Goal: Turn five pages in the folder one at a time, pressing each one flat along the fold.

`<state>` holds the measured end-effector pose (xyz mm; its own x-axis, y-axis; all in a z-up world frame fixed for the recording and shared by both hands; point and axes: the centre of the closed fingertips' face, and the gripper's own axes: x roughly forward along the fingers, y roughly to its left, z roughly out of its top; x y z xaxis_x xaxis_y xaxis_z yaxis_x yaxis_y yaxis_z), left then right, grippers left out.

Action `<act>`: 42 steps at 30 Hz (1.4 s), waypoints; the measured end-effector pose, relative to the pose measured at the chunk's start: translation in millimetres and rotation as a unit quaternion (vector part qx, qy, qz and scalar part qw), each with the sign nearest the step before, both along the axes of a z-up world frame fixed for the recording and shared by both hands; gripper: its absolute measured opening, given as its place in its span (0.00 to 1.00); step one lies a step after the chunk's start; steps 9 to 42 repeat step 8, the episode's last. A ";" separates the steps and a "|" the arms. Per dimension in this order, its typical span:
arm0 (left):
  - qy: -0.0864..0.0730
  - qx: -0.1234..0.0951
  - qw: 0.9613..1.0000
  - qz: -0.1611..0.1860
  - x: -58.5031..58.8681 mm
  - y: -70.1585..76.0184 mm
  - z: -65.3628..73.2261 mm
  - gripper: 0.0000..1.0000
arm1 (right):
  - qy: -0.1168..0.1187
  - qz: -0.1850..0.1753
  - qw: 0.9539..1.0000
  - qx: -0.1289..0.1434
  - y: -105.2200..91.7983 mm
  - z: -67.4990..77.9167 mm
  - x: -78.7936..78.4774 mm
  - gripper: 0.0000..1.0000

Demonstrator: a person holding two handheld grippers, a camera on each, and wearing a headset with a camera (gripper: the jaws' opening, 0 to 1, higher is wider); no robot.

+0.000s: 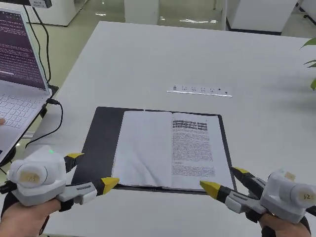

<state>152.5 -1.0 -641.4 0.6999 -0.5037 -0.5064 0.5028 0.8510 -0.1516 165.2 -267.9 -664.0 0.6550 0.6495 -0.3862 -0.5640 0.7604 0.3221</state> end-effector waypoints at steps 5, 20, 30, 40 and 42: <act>0.002 -0.002 1.000 0.006 -2.2 0.3 -3.5 0.75 | 0.008 0.002 1.000 -0.010 -5.3 -7.8 -7.4 0.78; 0.003 -0.002 1.000 0.008 -3.0 0.4 -4.0 0.76 | 0.012 -0.008 1.000 -0.002 -9.4 -8.0 -9.2 0.78; 0.003 -0.002 1.000 0.008 -3.0 0.4 -4.0 0.76 | 0.012 -0.008 1.000 -0.002 -9.4 -8.0 -9.2 0.78; 0.003 -0.002 1.000 0.008 -3.0 0.4 -4.0 0.76 | 0.012 -0.008 1.000 -0.002 -9.4 -8.0 -9.2 0.78; 0.003 -0.002 1.000 0.008 -3.0 0.4 -4.0 0.76 | 0.012 -0.008 1.000 -0.002 -9.4 -8.0 -9.2 0.78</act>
